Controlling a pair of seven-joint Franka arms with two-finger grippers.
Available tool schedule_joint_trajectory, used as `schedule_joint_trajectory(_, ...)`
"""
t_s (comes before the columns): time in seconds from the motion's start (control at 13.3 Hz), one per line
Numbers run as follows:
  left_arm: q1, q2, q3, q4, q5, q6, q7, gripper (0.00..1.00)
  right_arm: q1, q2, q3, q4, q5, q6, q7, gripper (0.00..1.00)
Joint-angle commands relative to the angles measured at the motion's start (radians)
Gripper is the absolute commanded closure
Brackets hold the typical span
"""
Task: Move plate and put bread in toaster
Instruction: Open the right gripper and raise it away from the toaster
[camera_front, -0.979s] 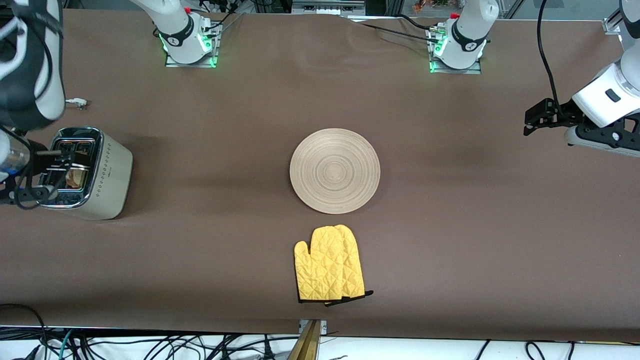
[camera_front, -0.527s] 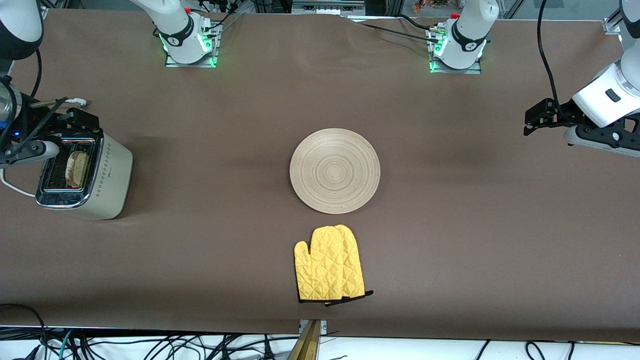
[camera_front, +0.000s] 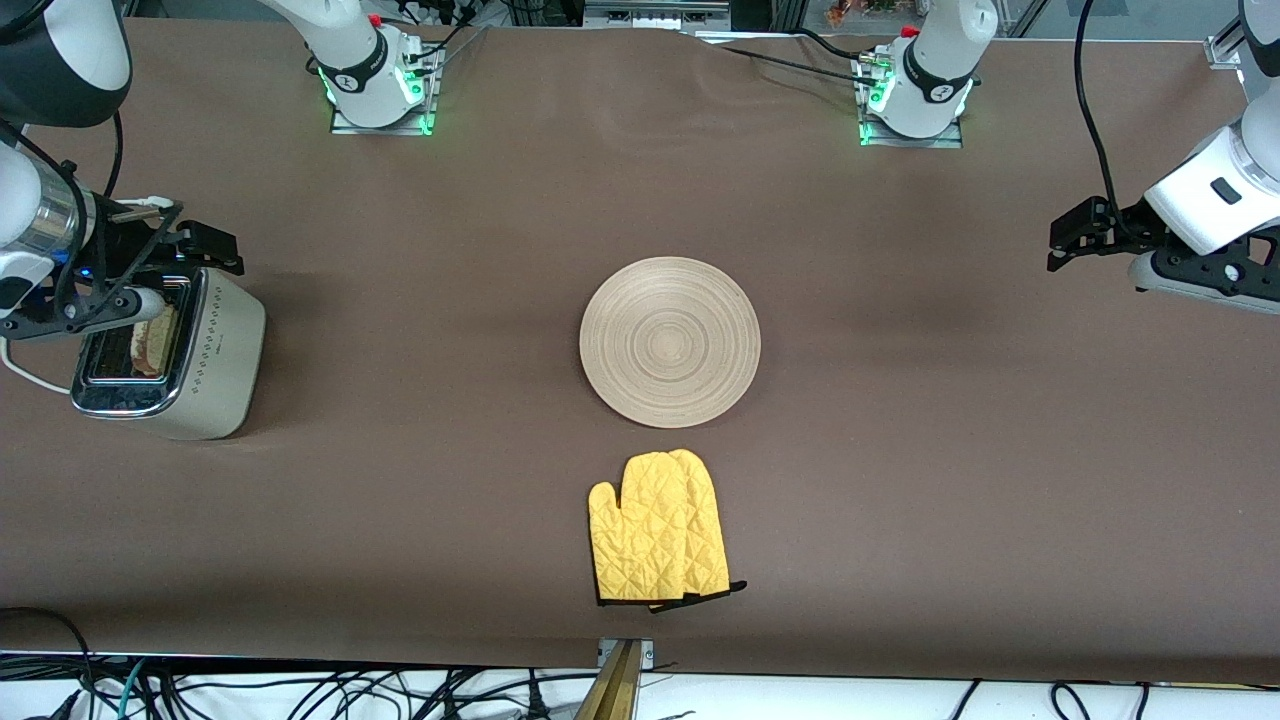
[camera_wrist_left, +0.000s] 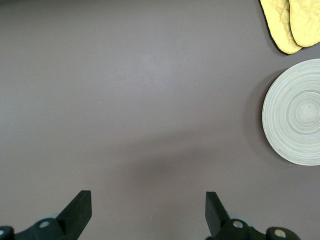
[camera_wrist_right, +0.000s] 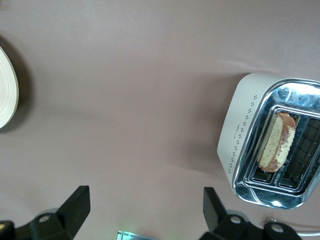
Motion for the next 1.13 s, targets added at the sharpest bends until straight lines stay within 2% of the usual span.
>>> schedule_joint_trajectory(0.0, -0.006, 0.011, 0.000, 0.030, 0.022, -0.016, -0.012, 0.00, -0.009, -0.035, 0.018, -0.021, -0.001, 0.000, 0.022, 0.00)
schedule_joint_trajectory(0.23, -0.006, 0.011, 0.000, 0.028, 0.022, -0.016, -0.012, 0.00, -0.150, -0.049, 0.171, -0.022, -0.030, -0.001, 0.020, 0.00)
schedule_joint_trajectory(0.3, -0.006, 0.011, 0.000, 0.028, 0.022, -0.016, -0.012, 0.00, -0.167, -0.049, 0.184, -0.021, -0.044, -0.001, 0.021, 0.00)
schedule_joint_trajectory(0.6, -0.006, 0.011, 0.000, 0.030, 0.022, -0.016, -0.012, 0.00, -0.155, -0.049, 0.185, -0.004, -0.055, -0.012, 0.049, 0.00)
schedule_joint_trajectory(0.83, -0.006, 0.011, 0.000, 0.030, 0.022, -0.016, -0.012, 0.00, -0.155, -0.036, 0.187, 0.013, -0.047, -0.011, 0.155, 0.00)
schedule_joint_trajectory(1.05, -0.006, 0.011, 0.000, 0.028, 0.022, -0.016, -0.011, 0.00, -0.149, -0.035, 0.191, 0.016, -0.049, -0.009, 0.152, 0.00)
